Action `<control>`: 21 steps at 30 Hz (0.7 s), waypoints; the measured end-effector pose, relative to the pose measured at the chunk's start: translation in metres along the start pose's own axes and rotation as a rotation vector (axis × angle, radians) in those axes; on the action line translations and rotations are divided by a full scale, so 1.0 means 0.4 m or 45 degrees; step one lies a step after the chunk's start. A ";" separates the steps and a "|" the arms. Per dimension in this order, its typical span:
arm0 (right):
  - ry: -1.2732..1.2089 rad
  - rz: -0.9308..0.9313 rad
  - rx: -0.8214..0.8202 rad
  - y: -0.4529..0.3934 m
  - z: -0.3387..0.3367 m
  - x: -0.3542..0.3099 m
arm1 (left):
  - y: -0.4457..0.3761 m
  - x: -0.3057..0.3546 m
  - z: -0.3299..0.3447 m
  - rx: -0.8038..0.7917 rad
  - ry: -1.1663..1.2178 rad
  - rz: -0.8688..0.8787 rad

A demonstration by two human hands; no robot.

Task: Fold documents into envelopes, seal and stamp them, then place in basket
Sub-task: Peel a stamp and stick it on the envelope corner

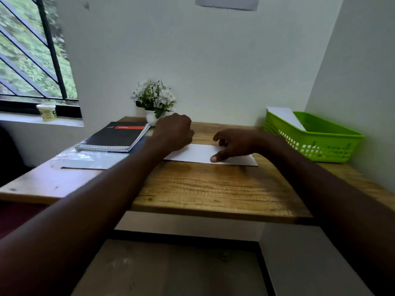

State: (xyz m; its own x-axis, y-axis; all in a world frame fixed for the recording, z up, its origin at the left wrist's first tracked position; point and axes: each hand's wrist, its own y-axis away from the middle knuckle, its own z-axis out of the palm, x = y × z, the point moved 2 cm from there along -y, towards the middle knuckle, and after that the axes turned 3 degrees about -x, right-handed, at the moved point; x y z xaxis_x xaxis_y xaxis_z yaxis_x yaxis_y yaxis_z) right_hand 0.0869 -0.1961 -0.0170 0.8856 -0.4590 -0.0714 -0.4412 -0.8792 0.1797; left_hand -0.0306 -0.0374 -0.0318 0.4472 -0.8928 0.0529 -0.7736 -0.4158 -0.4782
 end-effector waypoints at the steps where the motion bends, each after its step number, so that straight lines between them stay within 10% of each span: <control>1: 0.020 0.010 -0.011 -0.009 -0.010 -0.007 | 0.026 -0.015 -0.010 0.053 -0.021 -0.017; 9: 0.047 0.052 -0.002 -0.025 -0.039 -0.036 | 0.142 -0.096 -0.018 -0.002 -0.007 -0.475; 21: -0.369 -0.130 1.057 0.076 -0.067 0.014 | 0.111 -0.089 -0.045 0.289 1.058 -0.162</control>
State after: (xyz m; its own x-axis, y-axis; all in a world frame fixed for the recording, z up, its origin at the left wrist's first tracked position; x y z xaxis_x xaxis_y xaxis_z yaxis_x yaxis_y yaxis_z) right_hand 0.0825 -0.2221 0.0143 0.9045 -0.2884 -0.3143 -0.4249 -0.6747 -0.6035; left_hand -0.0888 -0.0273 -0.0391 -0.0167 -0.7159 0.6980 -0.5923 -0.5554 -0.5838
